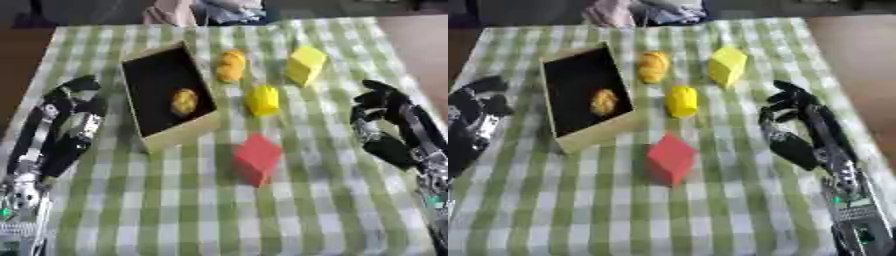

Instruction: Pick up objects on the table and place them in the box.

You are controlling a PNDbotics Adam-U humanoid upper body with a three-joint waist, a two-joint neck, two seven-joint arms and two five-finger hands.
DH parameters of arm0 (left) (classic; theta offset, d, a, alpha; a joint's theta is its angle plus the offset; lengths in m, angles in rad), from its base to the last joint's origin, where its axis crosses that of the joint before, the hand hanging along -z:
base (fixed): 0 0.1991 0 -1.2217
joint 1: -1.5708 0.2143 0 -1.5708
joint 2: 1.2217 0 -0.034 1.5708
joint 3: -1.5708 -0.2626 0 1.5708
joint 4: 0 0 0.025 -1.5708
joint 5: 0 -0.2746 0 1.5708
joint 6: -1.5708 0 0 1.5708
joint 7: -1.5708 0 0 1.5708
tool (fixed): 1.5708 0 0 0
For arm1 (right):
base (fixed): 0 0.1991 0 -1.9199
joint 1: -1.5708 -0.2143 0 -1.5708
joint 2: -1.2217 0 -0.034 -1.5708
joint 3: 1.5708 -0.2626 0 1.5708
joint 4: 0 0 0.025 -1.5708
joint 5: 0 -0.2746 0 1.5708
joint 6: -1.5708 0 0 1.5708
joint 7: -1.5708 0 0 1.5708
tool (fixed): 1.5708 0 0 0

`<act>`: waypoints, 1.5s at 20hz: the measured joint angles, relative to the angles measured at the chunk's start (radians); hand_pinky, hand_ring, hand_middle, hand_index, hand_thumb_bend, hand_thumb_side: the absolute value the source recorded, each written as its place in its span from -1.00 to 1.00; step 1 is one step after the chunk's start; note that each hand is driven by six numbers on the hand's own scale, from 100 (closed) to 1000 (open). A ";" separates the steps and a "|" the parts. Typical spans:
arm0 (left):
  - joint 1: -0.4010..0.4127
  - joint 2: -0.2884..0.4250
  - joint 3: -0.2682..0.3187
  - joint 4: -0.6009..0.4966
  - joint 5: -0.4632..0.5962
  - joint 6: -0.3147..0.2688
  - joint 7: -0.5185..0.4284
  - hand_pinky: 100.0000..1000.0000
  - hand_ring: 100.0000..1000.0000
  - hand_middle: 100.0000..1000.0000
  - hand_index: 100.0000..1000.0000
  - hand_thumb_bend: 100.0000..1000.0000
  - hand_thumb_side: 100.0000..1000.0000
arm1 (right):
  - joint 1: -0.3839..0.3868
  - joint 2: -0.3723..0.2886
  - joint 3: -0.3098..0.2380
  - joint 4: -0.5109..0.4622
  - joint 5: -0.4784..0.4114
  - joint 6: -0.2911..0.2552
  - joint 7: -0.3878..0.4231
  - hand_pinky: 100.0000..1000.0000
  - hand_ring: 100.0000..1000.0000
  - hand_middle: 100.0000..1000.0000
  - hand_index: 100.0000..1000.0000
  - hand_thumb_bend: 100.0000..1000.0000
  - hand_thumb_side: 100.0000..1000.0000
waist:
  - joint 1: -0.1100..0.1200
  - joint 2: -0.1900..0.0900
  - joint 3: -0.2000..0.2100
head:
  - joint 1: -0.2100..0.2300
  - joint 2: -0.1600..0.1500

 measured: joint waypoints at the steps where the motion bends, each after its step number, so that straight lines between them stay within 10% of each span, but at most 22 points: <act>1: 0.000 0.000 0.000 0.000 0.000 0.000 0.000 0.46 0.12 0.47 0.74 -0.54 0.54 | 0.000 0.000 0.000 0.000 0.000 0.000 0.000 0.14 0.35 0.30 0.79 -1.00 -0.25 | 0.000 0.000 0.000 | 0.000 0.000; 16: 0.000 0.000 0.000 0.000 0.000 -0.002 -0.003 0.46 0.12 0.47 0.74 -0.54 0.53 | -0.005 -0.004 0.000 0.000 0.000 0.001 0.001 0.15 0.35 0.31 0.80 -1.00 -0.28 | 0.000 0.000 0.001 | 0.000 0.000; 30: 0.003 0.001 -0.007 0.000 0.000 -0.005 -0.011 0.46 0.12 0.47 0.74 -0.54 0.53 | -0.221 -0.209 0.129 0.065 0.052 0.004 0.120 0.28 0.42 0.40 0.86 -1.00 -0.72 | 0.000 -0.009 0.013 | -0.011 0.000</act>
